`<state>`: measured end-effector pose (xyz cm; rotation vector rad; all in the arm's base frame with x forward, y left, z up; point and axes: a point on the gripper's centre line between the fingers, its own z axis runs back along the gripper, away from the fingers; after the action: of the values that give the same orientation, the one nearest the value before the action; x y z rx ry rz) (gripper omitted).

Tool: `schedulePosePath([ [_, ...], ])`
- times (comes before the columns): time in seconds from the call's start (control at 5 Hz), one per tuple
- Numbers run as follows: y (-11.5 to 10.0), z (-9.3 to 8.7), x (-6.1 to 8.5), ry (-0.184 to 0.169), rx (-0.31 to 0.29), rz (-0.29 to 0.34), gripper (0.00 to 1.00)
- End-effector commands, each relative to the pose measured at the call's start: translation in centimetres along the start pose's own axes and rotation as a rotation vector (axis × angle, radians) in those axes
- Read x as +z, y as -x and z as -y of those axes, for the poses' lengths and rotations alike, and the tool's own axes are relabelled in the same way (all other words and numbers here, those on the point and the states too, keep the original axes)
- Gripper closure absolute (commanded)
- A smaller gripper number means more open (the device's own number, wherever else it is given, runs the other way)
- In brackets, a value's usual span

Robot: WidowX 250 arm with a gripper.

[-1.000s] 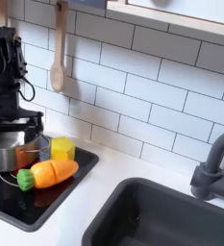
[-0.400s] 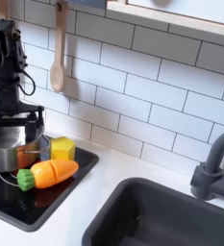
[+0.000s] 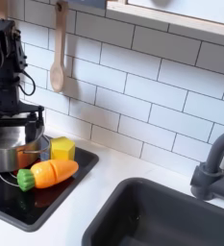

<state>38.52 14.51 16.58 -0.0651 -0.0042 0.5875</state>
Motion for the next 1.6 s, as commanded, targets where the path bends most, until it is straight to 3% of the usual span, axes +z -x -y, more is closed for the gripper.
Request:
schedulePosePath([
  [0.0,0.0,0.0,0.1,0.001,0.000,0.003,0.00],
  [0.6,0.5,0.4,2.0,0.028,-0.005,0.051,0.00],
  [1.2,0.8,0.6,2.7,0.053,-0.005,0.028,0.00],
  [1.4,0.3,0.7,3.3,0.042,-0.012,0.051,0.00],
])
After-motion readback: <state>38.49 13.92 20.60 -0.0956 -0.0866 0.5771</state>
